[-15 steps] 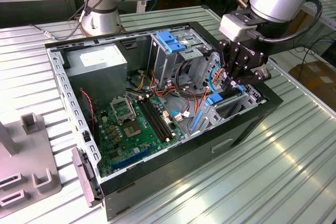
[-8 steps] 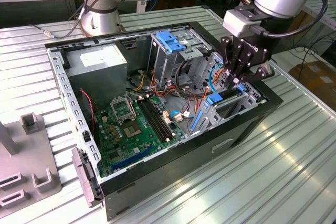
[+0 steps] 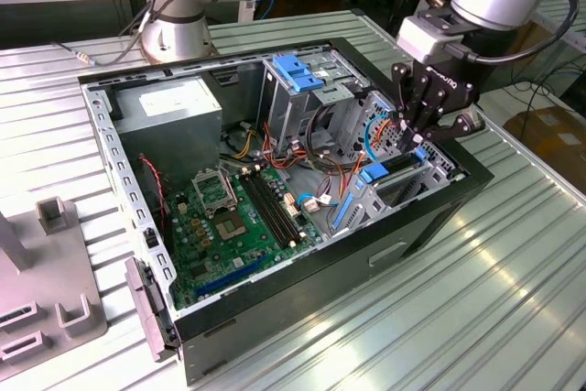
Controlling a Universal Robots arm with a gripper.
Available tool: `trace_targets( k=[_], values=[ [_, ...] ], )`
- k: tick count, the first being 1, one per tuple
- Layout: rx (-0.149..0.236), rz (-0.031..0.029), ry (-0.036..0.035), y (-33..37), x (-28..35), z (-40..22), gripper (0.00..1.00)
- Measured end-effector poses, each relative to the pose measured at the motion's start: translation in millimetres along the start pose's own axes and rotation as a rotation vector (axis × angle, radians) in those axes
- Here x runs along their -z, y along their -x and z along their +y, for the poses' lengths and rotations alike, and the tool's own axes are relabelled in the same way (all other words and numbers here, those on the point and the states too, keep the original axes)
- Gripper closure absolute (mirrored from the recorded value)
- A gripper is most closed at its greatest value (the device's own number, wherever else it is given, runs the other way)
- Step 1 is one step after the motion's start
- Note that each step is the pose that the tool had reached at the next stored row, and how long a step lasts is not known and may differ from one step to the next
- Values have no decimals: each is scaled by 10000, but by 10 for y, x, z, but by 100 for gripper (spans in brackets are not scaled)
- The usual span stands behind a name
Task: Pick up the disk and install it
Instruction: 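Insert the first disk wire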
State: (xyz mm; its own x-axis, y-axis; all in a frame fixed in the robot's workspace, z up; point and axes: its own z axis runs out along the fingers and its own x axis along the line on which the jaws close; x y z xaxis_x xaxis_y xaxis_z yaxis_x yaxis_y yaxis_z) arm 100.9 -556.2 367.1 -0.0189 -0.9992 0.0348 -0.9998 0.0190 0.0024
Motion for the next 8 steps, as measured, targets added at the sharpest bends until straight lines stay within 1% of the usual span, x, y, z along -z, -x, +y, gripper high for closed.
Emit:
trace_targets(
  k=[1,8],
  values=[
    [22,-1,-1,1,0,-25,89],
    [177,0,-6,3,0,-145,89]
  ],
)
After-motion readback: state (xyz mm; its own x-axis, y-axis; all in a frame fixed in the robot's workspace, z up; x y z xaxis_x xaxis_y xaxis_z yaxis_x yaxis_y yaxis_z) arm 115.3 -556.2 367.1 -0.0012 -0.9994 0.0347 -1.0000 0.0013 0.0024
